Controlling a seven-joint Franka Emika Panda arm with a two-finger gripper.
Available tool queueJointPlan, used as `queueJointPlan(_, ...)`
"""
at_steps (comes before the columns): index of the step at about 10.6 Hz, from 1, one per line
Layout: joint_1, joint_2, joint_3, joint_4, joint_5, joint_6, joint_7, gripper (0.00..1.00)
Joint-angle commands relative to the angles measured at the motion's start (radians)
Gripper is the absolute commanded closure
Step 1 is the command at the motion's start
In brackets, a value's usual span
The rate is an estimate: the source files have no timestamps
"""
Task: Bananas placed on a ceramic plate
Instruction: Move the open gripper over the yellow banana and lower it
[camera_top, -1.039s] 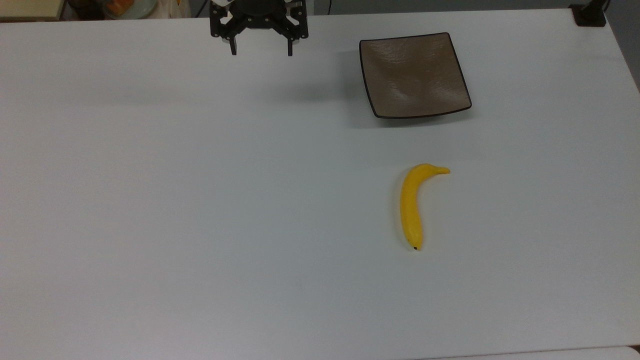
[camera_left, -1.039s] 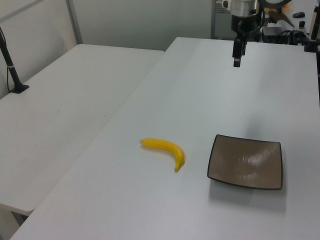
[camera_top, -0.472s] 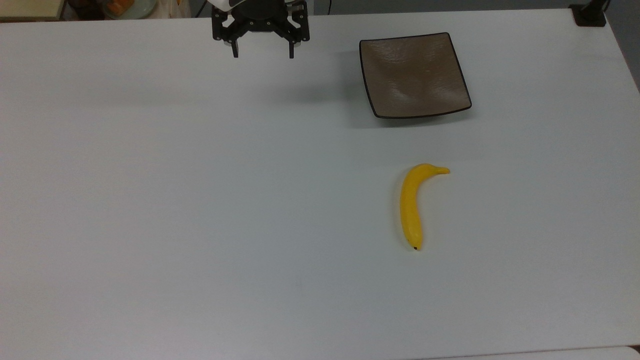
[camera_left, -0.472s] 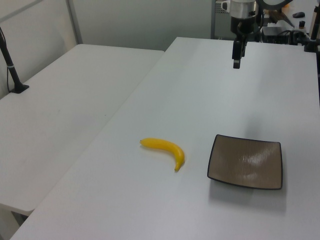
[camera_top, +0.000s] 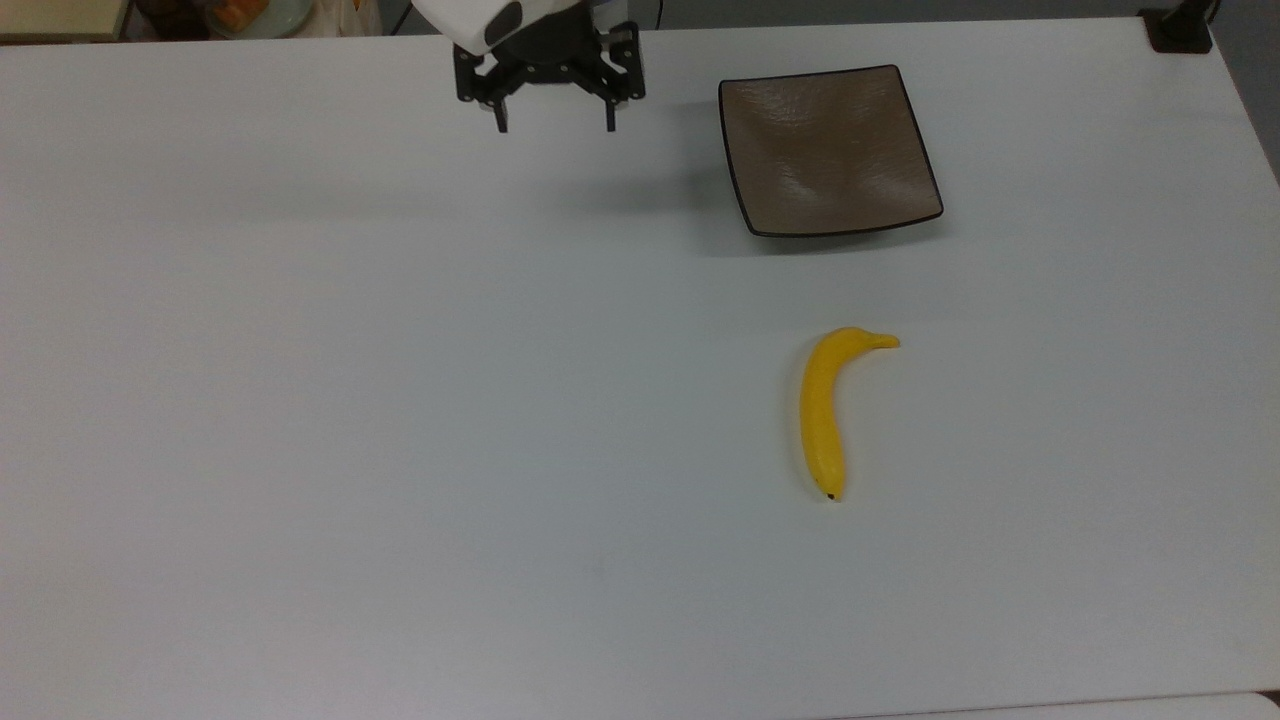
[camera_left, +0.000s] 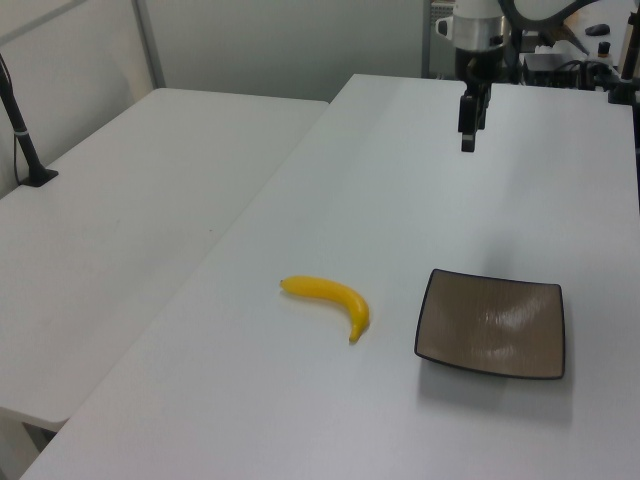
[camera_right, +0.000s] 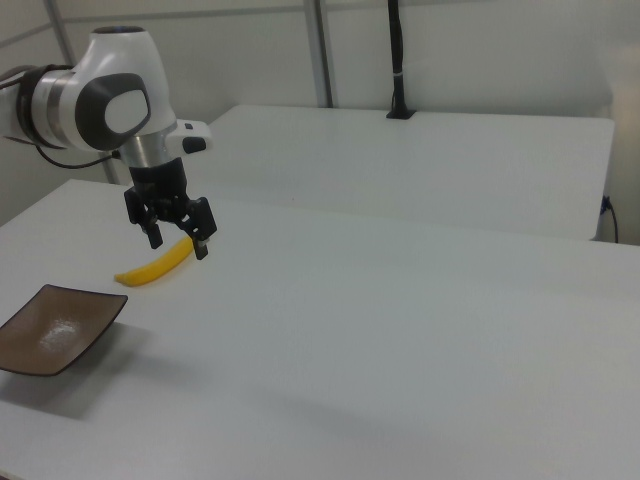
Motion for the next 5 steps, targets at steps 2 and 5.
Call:
queueJointPlan(2, 0.006, 0.078, 0.051, -0.007, 0.103, 0.217, 0.206, 0.0)
queueJointPlan(5, 0.006, 0.18, 0.137, 0.01, 0.127, 0.472, 0.326, 0.0)
